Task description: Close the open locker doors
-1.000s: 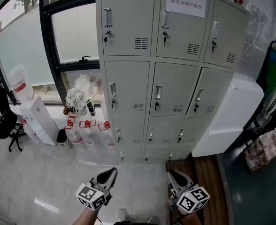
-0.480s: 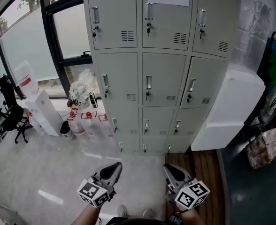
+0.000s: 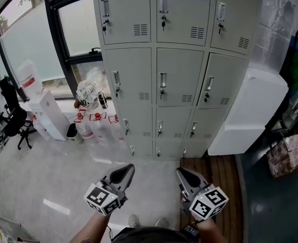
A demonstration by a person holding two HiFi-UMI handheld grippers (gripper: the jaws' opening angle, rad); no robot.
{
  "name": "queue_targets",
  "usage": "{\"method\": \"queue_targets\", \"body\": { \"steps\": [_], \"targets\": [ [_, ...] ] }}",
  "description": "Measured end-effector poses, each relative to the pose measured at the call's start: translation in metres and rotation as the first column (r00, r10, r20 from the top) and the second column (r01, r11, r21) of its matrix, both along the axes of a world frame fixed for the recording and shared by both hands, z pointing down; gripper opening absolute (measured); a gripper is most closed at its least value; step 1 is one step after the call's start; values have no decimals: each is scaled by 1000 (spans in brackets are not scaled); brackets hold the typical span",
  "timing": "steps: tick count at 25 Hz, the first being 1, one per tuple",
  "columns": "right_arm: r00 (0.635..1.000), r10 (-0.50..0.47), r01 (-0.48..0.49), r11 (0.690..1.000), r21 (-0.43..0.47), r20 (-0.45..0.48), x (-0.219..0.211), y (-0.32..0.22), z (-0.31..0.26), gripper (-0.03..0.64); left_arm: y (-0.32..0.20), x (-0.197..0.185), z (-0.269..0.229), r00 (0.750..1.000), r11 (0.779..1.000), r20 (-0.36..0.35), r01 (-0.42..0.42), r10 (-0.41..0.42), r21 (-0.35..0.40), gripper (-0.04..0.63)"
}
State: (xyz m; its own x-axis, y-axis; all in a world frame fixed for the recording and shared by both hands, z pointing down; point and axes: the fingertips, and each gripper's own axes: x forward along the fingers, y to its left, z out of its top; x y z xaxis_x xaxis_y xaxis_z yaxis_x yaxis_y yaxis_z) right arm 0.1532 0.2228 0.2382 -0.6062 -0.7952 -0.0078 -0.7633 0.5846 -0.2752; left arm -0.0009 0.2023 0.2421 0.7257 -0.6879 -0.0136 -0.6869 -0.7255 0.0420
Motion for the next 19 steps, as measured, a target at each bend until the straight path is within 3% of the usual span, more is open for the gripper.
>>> {"method": "queue_targets", "body": {
  "steps": [19],
  "targets": [
    [1000,-13,13,1000,-14,10,-42,-31,-1,24,-31,-29,-8,1000,1000,2,-13,13,0,9]
  ]
}}
